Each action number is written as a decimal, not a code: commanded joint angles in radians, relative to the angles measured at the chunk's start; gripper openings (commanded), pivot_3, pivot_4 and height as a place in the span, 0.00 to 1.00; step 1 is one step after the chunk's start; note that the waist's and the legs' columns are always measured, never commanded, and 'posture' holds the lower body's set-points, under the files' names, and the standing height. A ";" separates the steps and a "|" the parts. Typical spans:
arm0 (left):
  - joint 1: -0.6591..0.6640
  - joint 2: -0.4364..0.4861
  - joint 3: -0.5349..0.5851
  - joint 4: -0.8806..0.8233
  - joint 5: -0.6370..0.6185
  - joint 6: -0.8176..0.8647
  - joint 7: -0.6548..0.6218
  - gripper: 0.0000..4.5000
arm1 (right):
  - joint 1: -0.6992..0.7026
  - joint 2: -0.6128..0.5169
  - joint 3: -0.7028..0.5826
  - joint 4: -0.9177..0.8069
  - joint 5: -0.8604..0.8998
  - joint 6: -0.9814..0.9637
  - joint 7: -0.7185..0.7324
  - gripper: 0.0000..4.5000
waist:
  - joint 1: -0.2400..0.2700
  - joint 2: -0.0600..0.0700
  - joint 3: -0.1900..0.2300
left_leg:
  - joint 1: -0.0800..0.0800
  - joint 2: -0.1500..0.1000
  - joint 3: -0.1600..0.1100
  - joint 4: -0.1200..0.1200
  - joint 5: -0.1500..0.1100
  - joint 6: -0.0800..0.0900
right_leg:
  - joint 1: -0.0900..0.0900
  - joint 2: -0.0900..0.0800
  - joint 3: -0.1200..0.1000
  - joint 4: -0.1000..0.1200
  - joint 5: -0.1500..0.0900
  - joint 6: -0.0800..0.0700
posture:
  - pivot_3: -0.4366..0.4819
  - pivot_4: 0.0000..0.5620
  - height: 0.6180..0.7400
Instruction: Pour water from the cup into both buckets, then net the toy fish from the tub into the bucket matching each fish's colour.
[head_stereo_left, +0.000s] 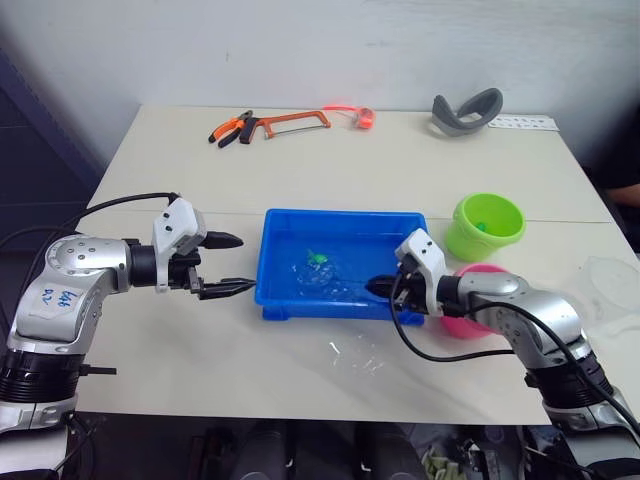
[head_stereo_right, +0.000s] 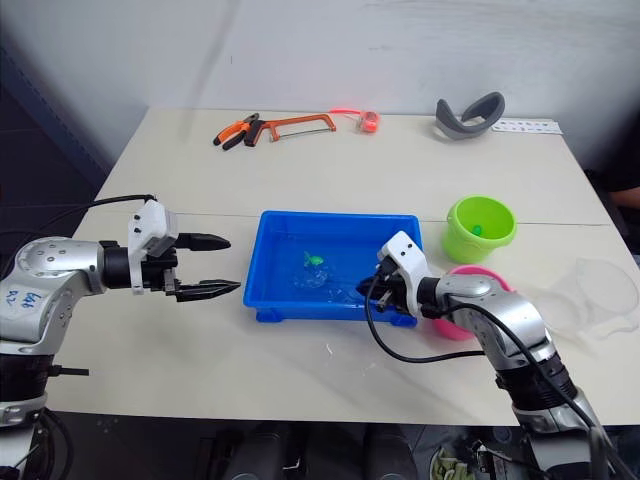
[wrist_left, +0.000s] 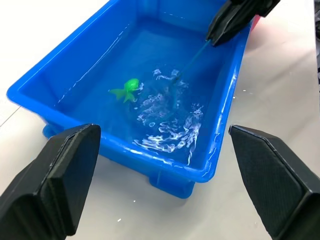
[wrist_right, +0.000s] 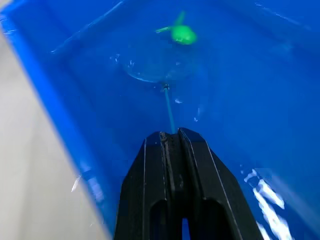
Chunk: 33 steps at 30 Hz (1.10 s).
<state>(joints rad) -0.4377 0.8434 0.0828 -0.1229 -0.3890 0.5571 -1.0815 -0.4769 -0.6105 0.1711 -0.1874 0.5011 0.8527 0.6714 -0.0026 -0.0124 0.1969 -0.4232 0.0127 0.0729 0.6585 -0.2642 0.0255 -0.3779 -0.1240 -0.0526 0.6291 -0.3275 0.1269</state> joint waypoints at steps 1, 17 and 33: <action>-0.043 -0.006 0.003 0.003 -0.015 -0.018 -0.003 0.99 | -0.007 -0.005 -0.068 -0.059 0.002 -0.025 0.000 0.00 | 0.002 0.000 0.000 | 0.000 0.000 0.000 0.000 0.000 0.000 | 0.000 0.000 0.000 0.000 0.000 0.000 | 0.48 0.27 1.00; -0.350 -0.220 -0.134 0.291 -0.003 -0.088 -0.075 0.99 | 0.170 -0.128 -0.376 -0.422 0.057 0.054 -0.064 0.00 | 0.005 0.000 0.000 | 0.000 0.001 0.001 0.000 0.000 0.000 | 0.001 0.005 0.001 0.000 0.000 0.001 | 0.48 0.27 1.00; -0.480 -0.409 -0.183 0.420 0.005 -0.154 -0.131 0.99 | 0.414 -0.386 -0.762 -0.398 -0.101 0.035 -0.111 0.00 | 0.024 0.000 0.000 | 0.000 0.002 0.002 0.001 0.000 0.000 | 0.001 0.006 0.003 -0.001 0.000 0.001 | 0.48 0.27 1.00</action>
<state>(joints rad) -0.8936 0.4358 -0.1029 0.3272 -0.3786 0.4125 -1.2045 -0.0716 -0.9714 -0.5661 -0.6095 0.4660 0.9523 0.5722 0.0216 -0.0128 0.1970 -0.4231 0.0143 0.0746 0.6604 -0.2642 0.0257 -0.3768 -0.1178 -0.0498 0.6274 -0.3271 0.1278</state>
